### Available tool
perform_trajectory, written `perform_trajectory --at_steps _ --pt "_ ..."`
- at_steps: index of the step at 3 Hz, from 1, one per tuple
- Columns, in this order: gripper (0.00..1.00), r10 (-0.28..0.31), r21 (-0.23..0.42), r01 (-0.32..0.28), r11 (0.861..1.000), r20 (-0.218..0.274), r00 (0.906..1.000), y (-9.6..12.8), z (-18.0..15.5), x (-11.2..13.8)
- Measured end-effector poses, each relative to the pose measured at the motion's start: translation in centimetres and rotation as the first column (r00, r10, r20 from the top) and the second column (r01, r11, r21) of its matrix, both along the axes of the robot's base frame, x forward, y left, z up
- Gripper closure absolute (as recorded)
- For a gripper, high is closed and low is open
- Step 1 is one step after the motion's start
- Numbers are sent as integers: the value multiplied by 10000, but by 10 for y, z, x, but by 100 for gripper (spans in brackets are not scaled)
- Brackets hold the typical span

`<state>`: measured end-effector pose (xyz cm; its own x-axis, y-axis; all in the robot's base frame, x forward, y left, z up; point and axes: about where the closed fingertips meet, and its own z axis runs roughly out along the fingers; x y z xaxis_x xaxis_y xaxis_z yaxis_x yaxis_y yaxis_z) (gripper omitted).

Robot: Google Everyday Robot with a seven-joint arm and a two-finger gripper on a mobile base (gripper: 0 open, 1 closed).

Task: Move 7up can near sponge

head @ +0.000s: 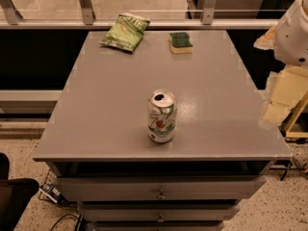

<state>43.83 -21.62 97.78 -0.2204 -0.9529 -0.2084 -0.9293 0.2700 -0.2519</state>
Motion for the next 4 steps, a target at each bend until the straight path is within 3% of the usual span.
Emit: perform_trajectory --at_steps 1,2,3,4 --pt "0 0 8 0 10000 3 10000 0 0 0" --pt "0 13 837 -19 9965 70 10000 5 0 1" --pt "0 285 2311 -419 9720 611 9977 22 -8 -4" --pt "0 411 3943 -1002 9135 1554 9870 46 -24 4"
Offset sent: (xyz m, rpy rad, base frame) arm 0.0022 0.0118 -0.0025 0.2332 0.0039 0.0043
